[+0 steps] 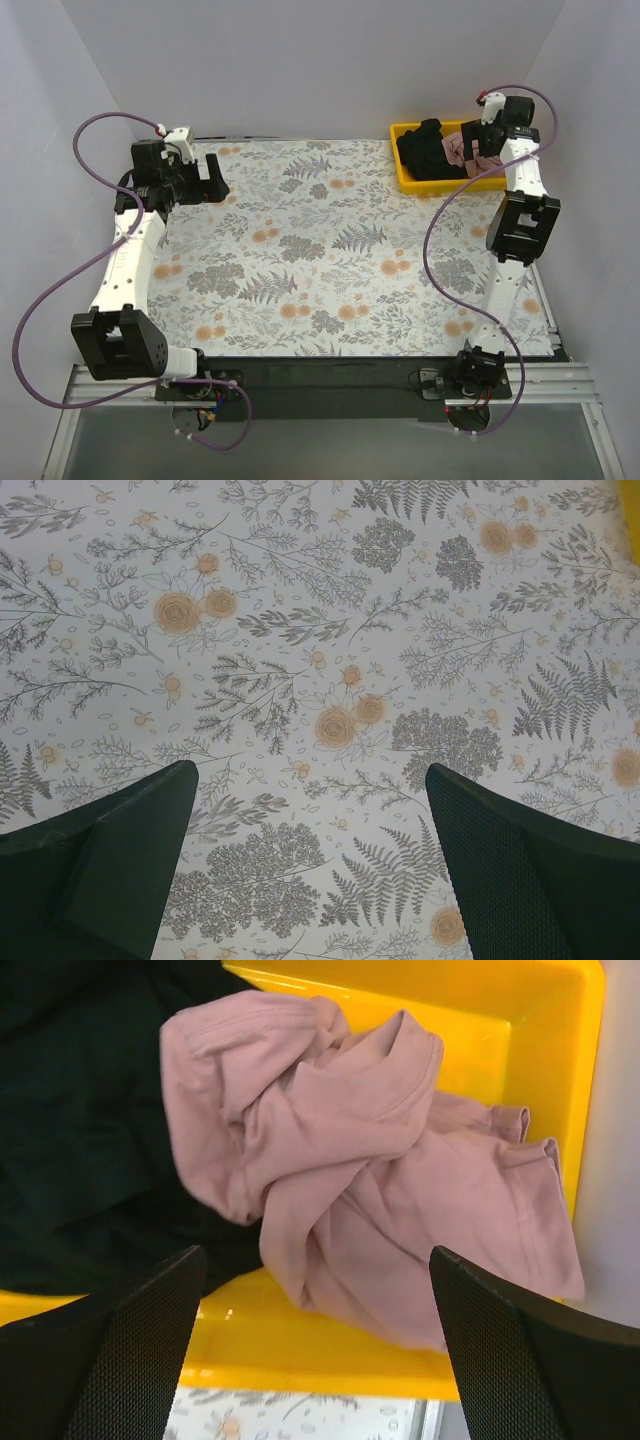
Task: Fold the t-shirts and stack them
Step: Grab the tshirt from the pile
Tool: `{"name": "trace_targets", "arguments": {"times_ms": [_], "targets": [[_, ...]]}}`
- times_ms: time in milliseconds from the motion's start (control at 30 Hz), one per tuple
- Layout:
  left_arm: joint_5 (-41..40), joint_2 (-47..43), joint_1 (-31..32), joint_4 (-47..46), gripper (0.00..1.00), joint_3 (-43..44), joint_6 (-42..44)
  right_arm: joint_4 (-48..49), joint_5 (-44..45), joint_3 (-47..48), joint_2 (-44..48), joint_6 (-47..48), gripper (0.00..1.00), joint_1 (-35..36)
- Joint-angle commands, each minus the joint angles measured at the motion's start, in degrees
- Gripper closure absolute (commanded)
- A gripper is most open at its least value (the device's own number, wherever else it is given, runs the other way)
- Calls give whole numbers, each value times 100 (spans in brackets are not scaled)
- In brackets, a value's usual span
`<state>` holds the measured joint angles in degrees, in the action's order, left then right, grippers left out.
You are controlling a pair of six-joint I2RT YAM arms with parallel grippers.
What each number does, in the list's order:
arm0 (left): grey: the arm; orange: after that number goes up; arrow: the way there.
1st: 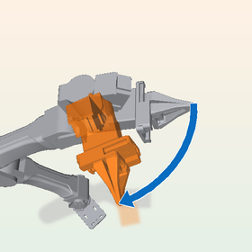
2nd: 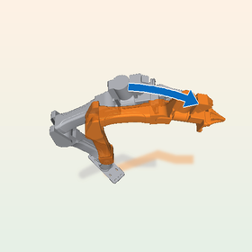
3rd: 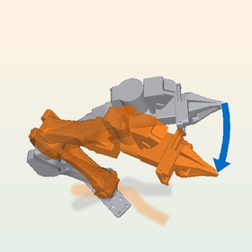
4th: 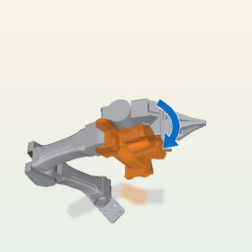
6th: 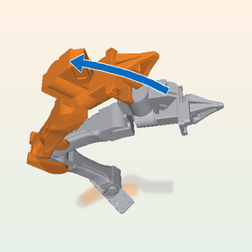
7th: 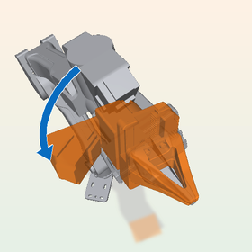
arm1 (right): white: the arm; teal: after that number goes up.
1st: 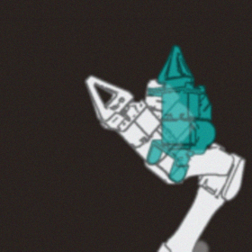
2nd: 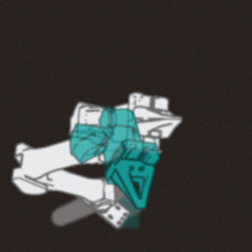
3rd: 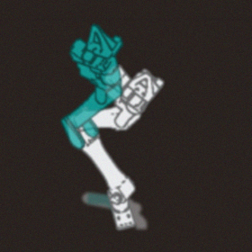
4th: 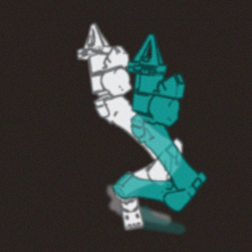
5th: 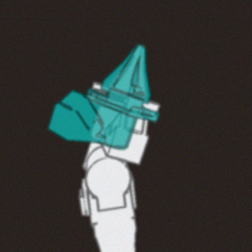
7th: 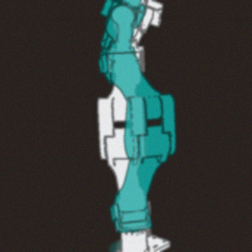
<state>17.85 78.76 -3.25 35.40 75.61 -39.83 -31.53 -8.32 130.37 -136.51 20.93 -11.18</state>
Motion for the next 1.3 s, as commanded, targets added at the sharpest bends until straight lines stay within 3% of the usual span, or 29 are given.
{"name": "trace_targets", "arguments": {"times_ms": [0, 200, 333, 367, 467, 500, 600, 633, 933, 1100, 1267], "targets": [[-80, 34, 26, 72, 2, 76, 72, 902, 146, 147, -218, -168, 2, -7], [-272, 157, 17, 64, 2, 76, 37, 1175, 233, 138, -736, -247, 2, 28], [-300, 140, 17, 2, 2, 138, -86, 1280, 278, 138, -921, -265, 13, 28], [-282, 157, 26, 2, 2, 164, -103, 1298, 321, 138, -956, -265, 19, 28], [-255, 148, 26, 11, 2, 199, -121, 1386, 445, 138, -913, -247, 51, 19], [-247, 157, 26, 11, 2, 225, -112, 1395, 419, 121, -861, -247, 67, 19], [-220, 148, 17, 11, 2, 226, -174, 1421, 200, -72, -474, -265, 94, 28], [-203, 131, 26, 2, 2, 217, -191, 1456, 164, -99, -351, -265, 99, 28], [-308, -115, 17, -86, 2, 94, -594, 1474, -513, -599, 1502, -704, 99, 72], [-457, -115, -71, 11, 2, 147, -999, 1194, -723, -706, 2637, -300, 99, 485], [42, -72, -396, 186, 2, 401, -1447, 1096, -1075, -907, 3753, 51, 99, 1100]]}}
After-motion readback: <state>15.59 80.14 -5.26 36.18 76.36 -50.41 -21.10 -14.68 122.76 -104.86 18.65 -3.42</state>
